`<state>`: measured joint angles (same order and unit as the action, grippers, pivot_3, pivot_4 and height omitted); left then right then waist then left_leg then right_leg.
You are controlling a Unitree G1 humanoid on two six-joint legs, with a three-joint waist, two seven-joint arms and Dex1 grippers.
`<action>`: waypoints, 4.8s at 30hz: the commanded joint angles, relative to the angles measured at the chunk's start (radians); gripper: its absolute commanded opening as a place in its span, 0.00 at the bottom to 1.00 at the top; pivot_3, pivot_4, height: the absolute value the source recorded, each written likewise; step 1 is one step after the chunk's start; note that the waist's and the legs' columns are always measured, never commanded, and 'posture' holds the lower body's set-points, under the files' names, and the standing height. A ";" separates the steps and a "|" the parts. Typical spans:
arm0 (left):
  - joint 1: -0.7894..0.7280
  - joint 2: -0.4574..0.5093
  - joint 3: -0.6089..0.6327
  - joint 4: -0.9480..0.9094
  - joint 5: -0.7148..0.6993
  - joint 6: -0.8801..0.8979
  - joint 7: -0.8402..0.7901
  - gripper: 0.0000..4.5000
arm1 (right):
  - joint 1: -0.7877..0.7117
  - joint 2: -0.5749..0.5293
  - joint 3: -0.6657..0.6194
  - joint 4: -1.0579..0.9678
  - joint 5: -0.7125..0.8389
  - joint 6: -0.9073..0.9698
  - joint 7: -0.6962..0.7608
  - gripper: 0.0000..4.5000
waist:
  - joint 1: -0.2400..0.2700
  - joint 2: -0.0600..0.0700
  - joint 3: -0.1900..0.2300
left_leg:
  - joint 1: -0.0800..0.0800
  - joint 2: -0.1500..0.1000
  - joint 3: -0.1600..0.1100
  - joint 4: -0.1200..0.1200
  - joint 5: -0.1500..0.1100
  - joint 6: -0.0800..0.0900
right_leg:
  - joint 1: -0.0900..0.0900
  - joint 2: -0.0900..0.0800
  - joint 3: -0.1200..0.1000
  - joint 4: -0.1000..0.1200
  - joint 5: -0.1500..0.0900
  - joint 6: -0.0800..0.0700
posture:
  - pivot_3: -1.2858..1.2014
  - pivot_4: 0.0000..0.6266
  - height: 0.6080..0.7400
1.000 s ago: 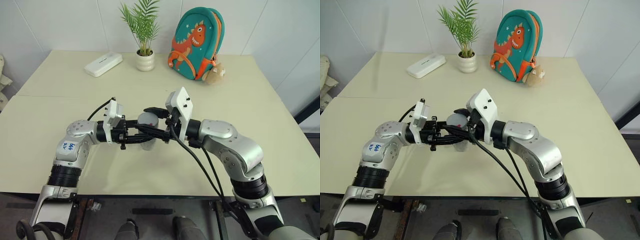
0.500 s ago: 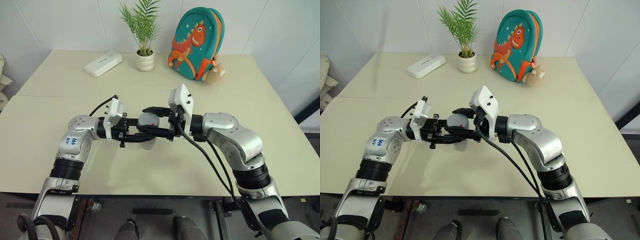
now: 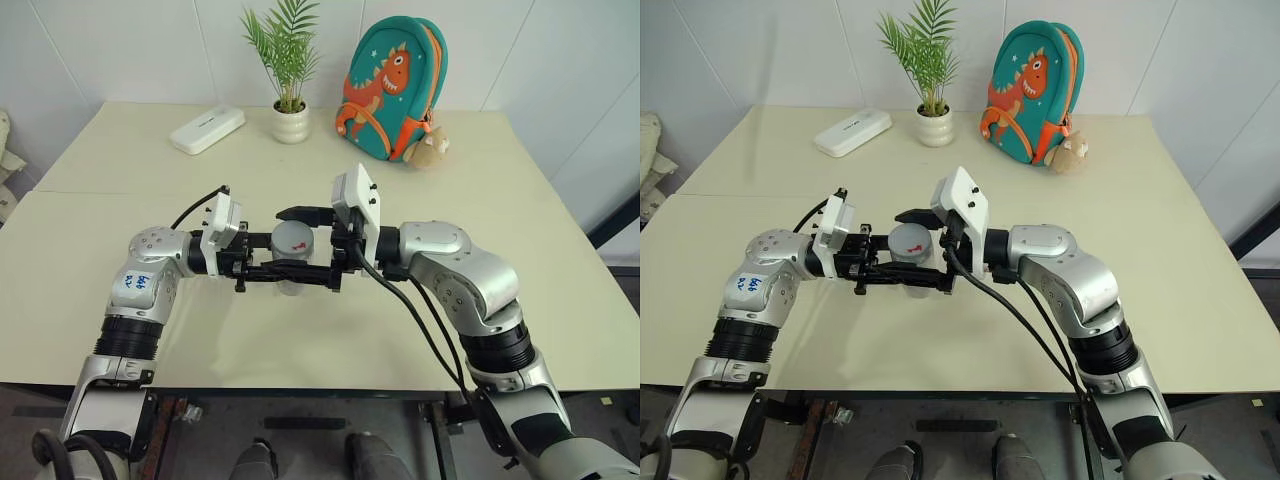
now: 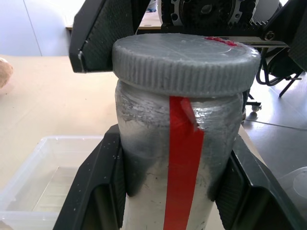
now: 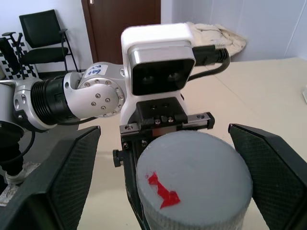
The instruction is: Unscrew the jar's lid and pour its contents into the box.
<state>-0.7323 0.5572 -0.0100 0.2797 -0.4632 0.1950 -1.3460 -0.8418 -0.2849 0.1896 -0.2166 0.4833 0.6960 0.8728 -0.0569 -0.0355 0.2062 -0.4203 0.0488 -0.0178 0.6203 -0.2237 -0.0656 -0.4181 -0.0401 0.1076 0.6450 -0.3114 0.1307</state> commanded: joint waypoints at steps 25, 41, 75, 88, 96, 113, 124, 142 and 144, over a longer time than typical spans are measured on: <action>0.041 0.003 0.058 -0.061 -0.035 -0.004 -0.014 0.43 | -0.100 0.035 0.004 0.143 -0.064 -0.099 0.000 1.00 | -0.001 0.000 0.000 | 0.000 0.000 0.000 0.001 0.000 0.000 | 0.000 0.000 0.000 0.000 0.000 0.000 | 0.52 0.24 1.00; 0.037 0.016 0.074 -0.009 -0.032 -0.012 -0.040 0.43 | -0.052 -0.150 -0.050 0.083 -0.036 -0.052 0.026 1.00 | 0.000 0.000 0.000 | 0.000 0.000 0.000 0.001 0.000 0.000 | 0.000 0.000 0.000 0.000 0.000 0.000 | 0.52 0.24 1.00; -0.064 -0.065 0.046 0.098 -0.019 -0.033 -0.131 0.43 | -0.098 0.022 0.032 0.036 0.017 0.031 -0.089 1.00 | -0.001 0.000 0.000 | -0.001 0.000 0.000 0.001 0.000 0.000 | 0.000 0.000 0.000 0.001 0.000 0.000 | 0.52 0.24 1.00; -0.070 -0.053 0.044 0.099 -0.021 -0.024 -0.153 0.43 | -0.109 -0.006 -0.001 0.083 -0.023 0.014 -0.080 1.00 | -0.001 0.000 0.000 | -0.001 0.000 0.000 0.001 0.000 0.000 | 0.000 0.000 0.000 0.001 0.000 0.000 | 0.52 0.24 1.00; -0.071 -0.038 0.051 0.117 -0.019 -0.037 -0.165 0.43 | -0.086 -0.072 -0.058 0.057 0.016 0.048 -0.073 1.00 | -0.001 0.000 0.000 | -0.001 0.000 0.000 0.001 0.000 0.000 | 0.000 0.000 0.000 0.001 0.000 0.000 | 0.52 0.24 1.00; -0.093 -0.036 0.059 0.171 -0.005 -0.069 -0.164 0.43 | -0.031 -0.231 -0.129 -0.096 0.155 0.146 -0.028 1.00 | -0.001 0.000 0.000 | -0.001 0.000 0.000 0.001 0.000 0.000 | 0.000 0.000 0.000 -0.001 0.000 0.000 | 0.52 0.24 1.00; -0.110 -0.047 0.047 0.196 0.000 -0.085 -0.169 0.43 | -0.096 -0.092 -0.094 -0.060 0.132 0.116 -0.110 1.00 | -0.001 0.000 0.000 | -0.001 0.000 0.000 0.001 0.000 0.000 | -0.001 0.001 0.001 0.000 0.000 0.000 | 0.52 0.24 1.00; -0.109 -0.052 0.039 0.190 -0.002 -0.090 -0.164 0.43 | -0.098 -0.013 0.001 -0.028 0.045 0.095 -0.140 1.00 | 0.000 0.000 0.000 | -0.001 0.000 0.000 0.001 0.000 0.000 | -0.001 0.001 0.001 0.000 0.000 0.000 | 0.52 0.24 1.00; -0.107 -0.052 0.039 0.186 -0.002 -0.089 -0.162 0.43 | -0.096 -0.019 0.004 -0.028 0.038 0.095 -0.136 1.00 | 0.000 0.000 0.000 | -0.001 0.000 0.000 0.001 0.000 0.000 | -0.001 0.001 0.001 0.000 0.000 0.000 | 0.52 0.24 1.00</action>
<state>-0.8157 0.5050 0.0207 0.4887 -0.4624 0.1167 -1.4995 -0.9276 -0.2986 0.1939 -0.2254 0.5268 0.8084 0.7292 -0.0571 -0.0354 0.2062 -0.4214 0.0492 -0.0178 0.6213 -0.2237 -0.0653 -0.4189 -0.0394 0.1081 0.6456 -0.3114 0.1307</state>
